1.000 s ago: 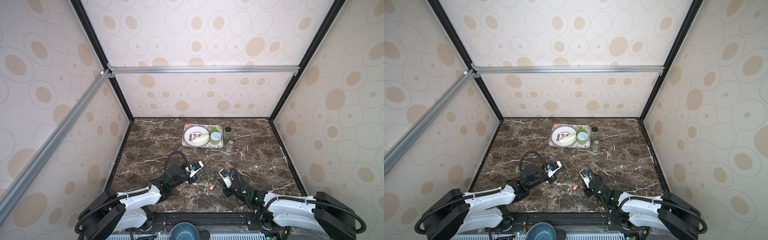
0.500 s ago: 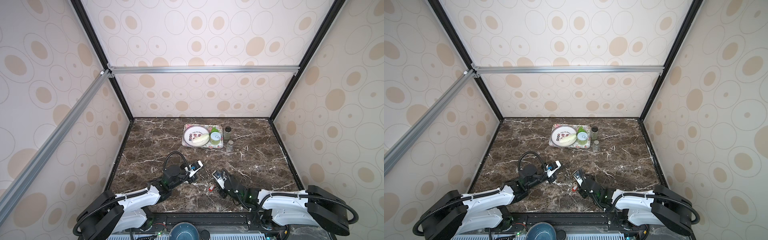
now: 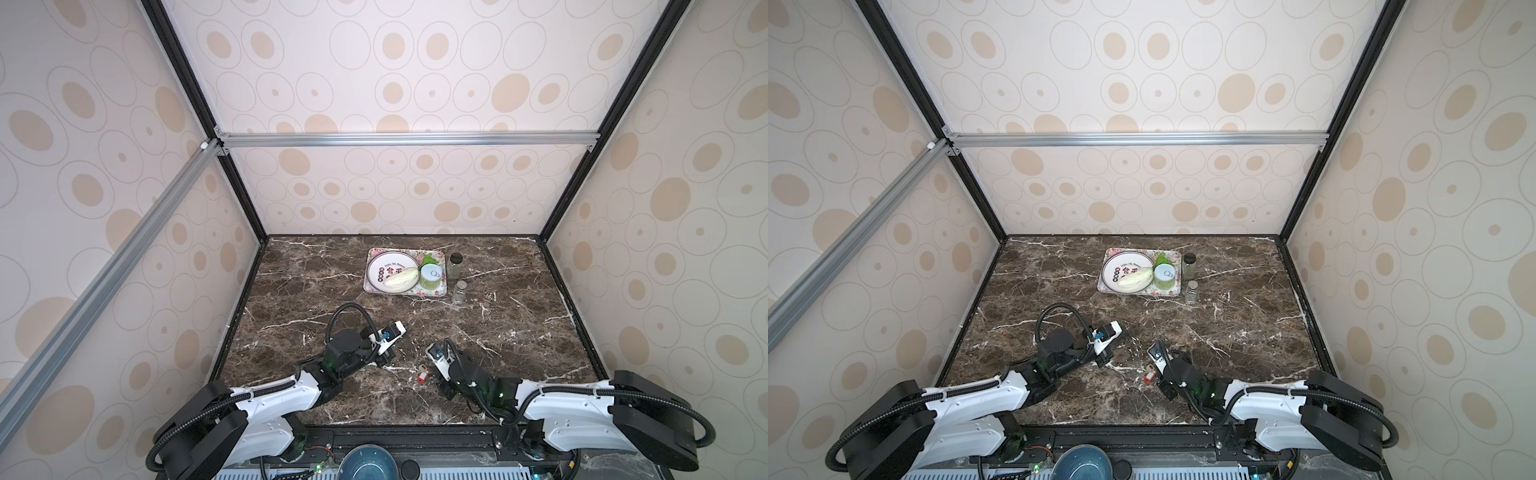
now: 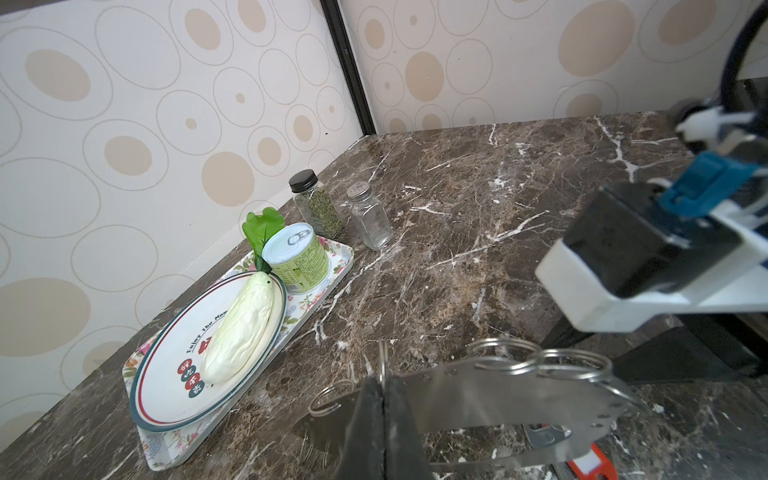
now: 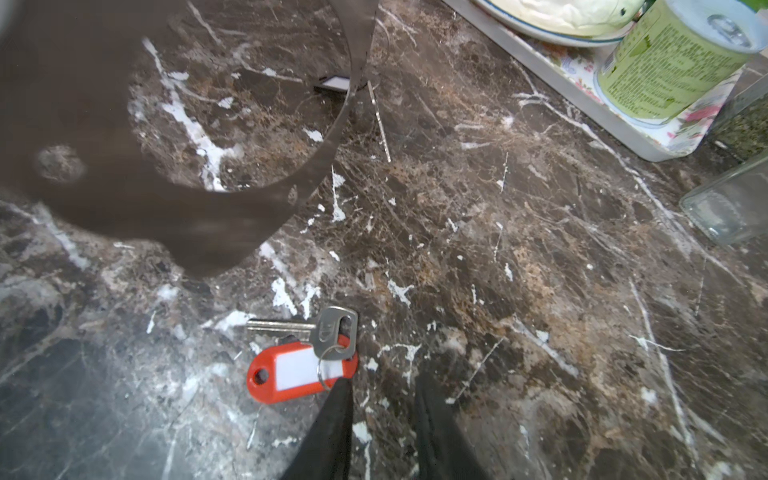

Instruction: Put the keys on the keyring

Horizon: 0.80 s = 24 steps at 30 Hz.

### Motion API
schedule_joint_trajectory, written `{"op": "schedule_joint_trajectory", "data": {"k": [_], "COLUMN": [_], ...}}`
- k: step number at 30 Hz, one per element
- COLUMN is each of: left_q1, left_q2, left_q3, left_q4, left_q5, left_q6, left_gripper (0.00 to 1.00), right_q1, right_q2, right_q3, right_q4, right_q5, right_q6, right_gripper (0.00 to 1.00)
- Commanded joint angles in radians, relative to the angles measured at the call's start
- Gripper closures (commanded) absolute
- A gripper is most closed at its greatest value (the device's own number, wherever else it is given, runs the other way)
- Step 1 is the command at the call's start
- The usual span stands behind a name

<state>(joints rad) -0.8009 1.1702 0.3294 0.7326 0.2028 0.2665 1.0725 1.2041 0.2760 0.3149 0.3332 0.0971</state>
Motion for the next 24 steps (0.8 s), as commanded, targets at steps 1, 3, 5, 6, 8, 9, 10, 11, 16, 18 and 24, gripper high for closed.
{"op": "schedule_joint_trajectory", "data": {"k": [1, 3, 5, 6, 8, 9, 10, 11, 16, 18, 24], "left_q1": [-0.007, -0.007, -0.007, -0.006, -0.006, -0.007, -0.007, -0.006, -0.007, -0.007, -0.007], "left_q2": [-0.012, -0.012, -0.012, -0.012, -0.012, -0.012, -0.012, -0.012, -0.012, -0.012, -0.01], "left_q3": [0.002, 0.002, 0.002, 0.002, 0.002, 0.002, 0.002, 0.002, 0.002, 0.001, 0.002], "left_q4": [0.056, 0.056, 0.056, 0.056, 0.055, 0.054, 0.054, 0.054, 0.054, 0.054, 0.054], "left_q5": [-0.004, -0.003, -0.004, -0.005, -0.005, -0.005, -0.005, -0.006, -0.005, -0.006, -0.006], "left_q6": [0.023, 0.023, 0.023, 0.025, 0.025, 0.025, 0.025, 0.025, 0.025, 0.025, 0.027], "left_gripper": [1.0, 1.0, 1.0, 1.0, 1.0, 1.0, 1.0, 1.0, 1.0, 1.0, 1.0], "right_q1": [0.01, 0.016, 0.021, 0.025, 0.031, 0.033, 0.036, 0.041, 0.051, 0.053, 0.055], "right_q2": [0.032, 0.052, 0.069, 0.074, 0.08, 0.081, 0.084, 0.084, 0.093, 0.095, 0.109], "right_q3": [0.014, 0.022, 0.03, 0.031, 0.033, 0.034, 0.036, 0.038, 0.043, 0.043, 0.049], "right_q4": [0.007, 0.004, -0.002, -0.002, 0.002, 0.004, 0.004, 0.005, 0.008, 0.008, 0.018], "right_q5": [0.004, 0.019, 0.03, 0.032, 0.032, 0.03, 0.029, 0.029, 0.032, 0.038, 0.027], "right_q6": [0.004, -0.002, -0.006, -0.008, -0.009, -0.012, -0.015, -0.019, -0.027, -0.029, -0.037], "right_gripper": [0.72, 0.72, 0.72, 0.72, 0.72, 0.72, 0.72, 0.72, 0.73, 0.74, 0.75]}}
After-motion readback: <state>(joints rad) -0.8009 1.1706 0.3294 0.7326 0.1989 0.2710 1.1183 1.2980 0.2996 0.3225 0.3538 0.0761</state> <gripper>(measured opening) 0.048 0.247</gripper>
